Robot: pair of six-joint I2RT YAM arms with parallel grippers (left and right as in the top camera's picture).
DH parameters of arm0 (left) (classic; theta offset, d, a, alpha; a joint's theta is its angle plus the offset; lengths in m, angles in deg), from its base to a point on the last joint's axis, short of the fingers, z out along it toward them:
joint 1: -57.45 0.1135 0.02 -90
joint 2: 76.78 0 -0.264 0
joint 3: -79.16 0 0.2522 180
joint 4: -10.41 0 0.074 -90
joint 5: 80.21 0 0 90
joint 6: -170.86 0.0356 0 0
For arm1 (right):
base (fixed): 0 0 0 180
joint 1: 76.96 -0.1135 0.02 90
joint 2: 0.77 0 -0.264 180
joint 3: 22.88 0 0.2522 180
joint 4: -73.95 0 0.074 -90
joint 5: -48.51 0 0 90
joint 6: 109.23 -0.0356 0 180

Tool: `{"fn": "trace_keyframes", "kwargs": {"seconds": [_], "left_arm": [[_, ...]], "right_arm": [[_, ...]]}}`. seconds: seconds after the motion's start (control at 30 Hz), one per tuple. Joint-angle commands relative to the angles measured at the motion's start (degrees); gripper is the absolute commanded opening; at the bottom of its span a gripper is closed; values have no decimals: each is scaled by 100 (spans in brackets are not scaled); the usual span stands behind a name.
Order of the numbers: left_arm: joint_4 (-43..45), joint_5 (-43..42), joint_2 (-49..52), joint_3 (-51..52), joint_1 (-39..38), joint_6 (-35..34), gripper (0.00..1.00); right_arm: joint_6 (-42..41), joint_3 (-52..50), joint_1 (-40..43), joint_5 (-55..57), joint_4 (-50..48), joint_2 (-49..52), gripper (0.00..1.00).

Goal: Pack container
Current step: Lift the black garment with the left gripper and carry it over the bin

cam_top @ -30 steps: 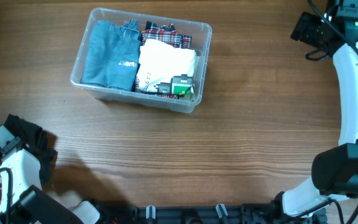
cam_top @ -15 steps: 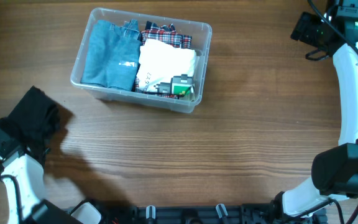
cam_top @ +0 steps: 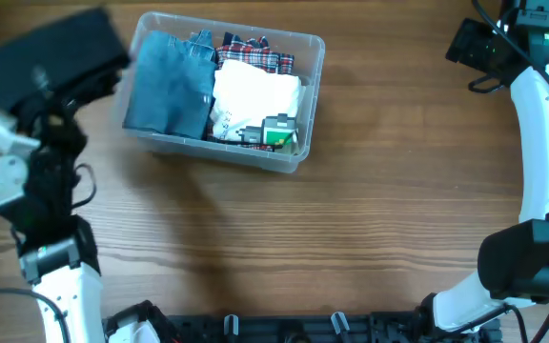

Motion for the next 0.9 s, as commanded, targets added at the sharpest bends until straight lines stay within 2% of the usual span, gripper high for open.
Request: {"fn": "trace_keyframes", "kwargs": {"seconds": [0.0, 0.1, 0.23, 0.33, 0.4, 0.5, 0.6, 0.63, 0.67, 0.7, 0.77, 0.87], "left_arm": [[651, -417, 85, -153, -824, 186, 4], [1147, -422, 601, -153, -1495, 201, 4], [1370, -420, 1755, -374, -2328, 859, 4], [1322, -350, 2295, -413, -2439, 935, 4], [1012, 166, 2518, -413, -2396, 935, 4], [492, 916, 2559, -411, -2380, 1180, 4], [197, 984, 2564, -411, -2380, 1344, 5], [85, 994, 2564, -411, -2378, 1388, 13], [-4, 1010, 2564, -411, -2350, 1408, 40], [-72, 1008, 2564, -411, -2308, 1401, 51], [-214, 1003, 2553, -411, -2271, 1399, 63], [-431, 966, 2452, -411, -2271, 1403, 66]], "right_arm": [[-37, 0, 2, 79, -15, -37, 100], [-35, 0, 2, 79, -15, -37, 100], [-37, 0, 2, 79, -15, -37, 100], [-39, 0, 2, 79, -15, -37, 100], [-37, 0, 2, 79, -15, -37, 100], [-39, 0, 2, 76, -15, -37, 100], [-37, 0, 2, 76, -15, -37, 100], [-37, 0, 2, 76, -15, -37, 100], [-37, 0, 2, 79, -15, -37, 100], [-37, 0, 2, 76, -15, -37, 100], [-35, 0, 2, 79, -15, -37, 100], [-37, 0, 2, 79, -15, -37, 100]]}}
